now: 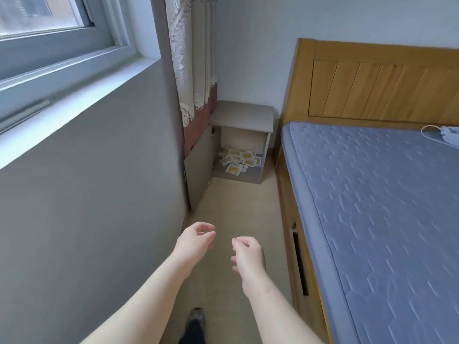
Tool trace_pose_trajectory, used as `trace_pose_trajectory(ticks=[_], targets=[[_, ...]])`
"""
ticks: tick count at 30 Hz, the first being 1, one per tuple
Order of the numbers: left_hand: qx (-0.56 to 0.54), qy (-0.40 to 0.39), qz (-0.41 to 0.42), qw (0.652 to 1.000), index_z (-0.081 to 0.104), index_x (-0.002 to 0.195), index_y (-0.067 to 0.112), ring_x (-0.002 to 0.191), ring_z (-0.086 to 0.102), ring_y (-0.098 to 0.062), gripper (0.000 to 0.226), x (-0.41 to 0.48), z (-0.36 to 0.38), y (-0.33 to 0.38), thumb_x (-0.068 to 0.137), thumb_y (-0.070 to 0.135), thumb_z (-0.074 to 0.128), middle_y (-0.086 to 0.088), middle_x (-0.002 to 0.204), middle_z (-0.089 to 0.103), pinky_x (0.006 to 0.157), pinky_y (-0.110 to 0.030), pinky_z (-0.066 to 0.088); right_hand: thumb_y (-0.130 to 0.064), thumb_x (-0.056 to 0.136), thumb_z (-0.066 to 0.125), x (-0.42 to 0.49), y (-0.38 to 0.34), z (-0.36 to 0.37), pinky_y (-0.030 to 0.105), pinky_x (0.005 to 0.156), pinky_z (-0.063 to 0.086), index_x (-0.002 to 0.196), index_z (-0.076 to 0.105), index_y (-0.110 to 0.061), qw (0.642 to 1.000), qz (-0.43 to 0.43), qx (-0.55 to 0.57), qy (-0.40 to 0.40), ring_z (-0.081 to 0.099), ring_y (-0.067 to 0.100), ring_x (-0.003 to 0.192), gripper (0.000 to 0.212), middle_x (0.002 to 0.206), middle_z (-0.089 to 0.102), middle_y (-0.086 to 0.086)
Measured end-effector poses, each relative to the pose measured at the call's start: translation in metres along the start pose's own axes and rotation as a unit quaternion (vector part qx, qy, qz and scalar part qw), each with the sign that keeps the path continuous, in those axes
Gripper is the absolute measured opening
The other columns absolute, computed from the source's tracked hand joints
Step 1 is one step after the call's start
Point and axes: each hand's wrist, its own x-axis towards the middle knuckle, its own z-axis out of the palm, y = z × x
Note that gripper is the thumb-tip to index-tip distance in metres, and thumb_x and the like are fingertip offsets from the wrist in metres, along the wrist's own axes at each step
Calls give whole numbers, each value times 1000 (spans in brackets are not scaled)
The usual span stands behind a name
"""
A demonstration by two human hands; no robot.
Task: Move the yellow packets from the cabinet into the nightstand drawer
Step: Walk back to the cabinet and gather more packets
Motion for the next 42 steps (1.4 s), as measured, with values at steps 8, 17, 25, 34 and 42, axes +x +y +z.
trace_pose_trajectory(ticks=[8, 17, 25, 34, 42], targets=[[46, -15, 11, 999, 60, 88, 30, 95, 65, -19, 11, 204, -37, 87, 89, 21, 54, 2, 91, 66, 78, -28, 48, -22, 92, 49, 158, -124, 67, 33, 83, 50, 105, 56, -19, 999, 7, 34, 14, 56, 17, 88, 15, 94, 56, -6], [47, -58, 8, 997, 58, 82, 28, 69, 54, -14, 14, 384, 2, 165, 90, 17, 55, 5, 78, 59, 64, -24, 39, -26, 94, 48, 328, -210, 66, 38, 88, 51, 95, 53, -22, 997, 33, 47, 60, 58, 22, 96, 7, 90, 56, -4], [52, -21, -11, 998, 62, 94, 25, 72, 56, -14, 12, 537, 45, 233, 89, 18, 54, 6, 81, 61, 70, -24, 42, -26, 95, 49, 504, -299, 47, 38, 87, 50, 91, 52, -20, 999, 18, 6, 39, 58, 22, 94, 8, 89, 57, -3], [88, -38, -40, 995, 59, 97, 27, 91, 61, -19, 12, 708, 66, 258, 91, 18, 53, -1, 108, 65, 70, -24, 42, -24, 93, 54, 668, -333, 78, 34, 82, 45, 95, 55, -17, 998, 48, -32, 31, 53, 20, 85, 8, 86, 56, 0], [130, -61, -55, 988, 59, 95, 27, 96, 60, -17, 9, 879, 100, 215, 92, 19, 55, 3, 105, 65, 82, -25, 46, -23, 91, 55, 831, -305, 115, 39, 89, 47, 90, 56, -17, 993, 75, -83, 25, 59, 24, 90, 5, 88, 61, 4]])
